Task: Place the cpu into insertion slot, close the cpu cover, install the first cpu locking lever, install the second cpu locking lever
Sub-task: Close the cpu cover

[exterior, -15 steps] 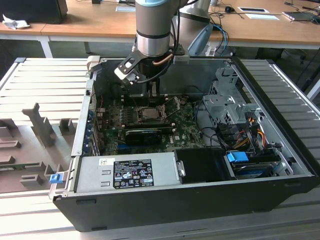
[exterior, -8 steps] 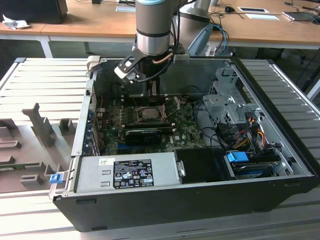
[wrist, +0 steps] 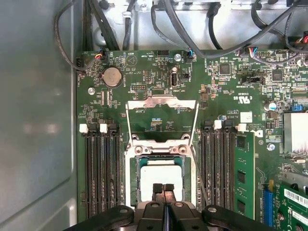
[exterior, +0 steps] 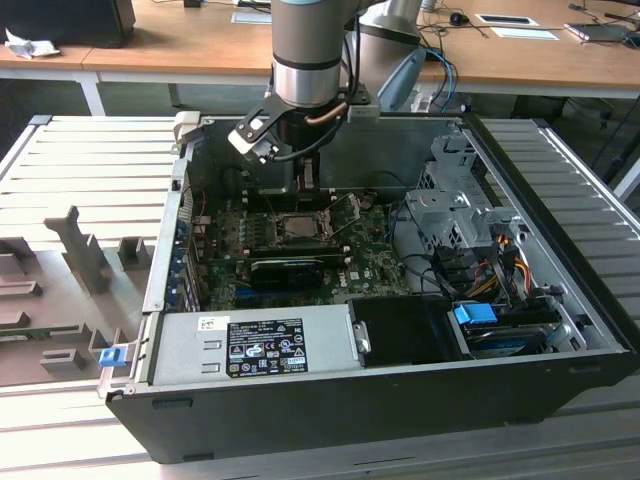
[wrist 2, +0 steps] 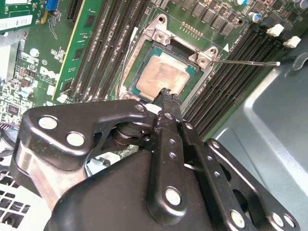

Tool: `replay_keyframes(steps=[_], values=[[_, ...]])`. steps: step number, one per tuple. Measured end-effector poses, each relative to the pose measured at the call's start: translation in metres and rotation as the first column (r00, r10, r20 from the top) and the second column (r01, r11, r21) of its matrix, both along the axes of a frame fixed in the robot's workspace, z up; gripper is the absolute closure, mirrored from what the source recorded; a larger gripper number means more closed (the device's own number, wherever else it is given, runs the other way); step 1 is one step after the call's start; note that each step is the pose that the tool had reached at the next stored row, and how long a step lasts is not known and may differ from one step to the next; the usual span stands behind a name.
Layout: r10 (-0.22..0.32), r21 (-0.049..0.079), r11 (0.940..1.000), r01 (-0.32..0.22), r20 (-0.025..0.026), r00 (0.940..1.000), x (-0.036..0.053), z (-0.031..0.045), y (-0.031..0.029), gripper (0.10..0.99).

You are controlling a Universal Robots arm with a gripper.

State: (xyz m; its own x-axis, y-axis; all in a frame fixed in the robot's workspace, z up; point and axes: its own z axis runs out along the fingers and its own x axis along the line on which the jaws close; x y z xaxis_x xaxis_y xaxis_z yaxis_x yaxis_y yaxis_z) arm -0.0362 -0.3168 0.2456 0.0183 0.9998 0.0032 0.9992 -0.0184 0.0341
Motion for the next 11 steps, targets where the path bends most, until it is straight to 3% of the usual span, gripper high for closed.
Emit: replay_keyframes(steps=[7,11], values=[[0.0,0.0,1.0,0.0,-0.0001,1.0,0.0,0.0028,0.0002,0.98],[0.0,0.0,1.0,0.0,0.0,1.0,0.0,0.0083,0.0003,0.98]])
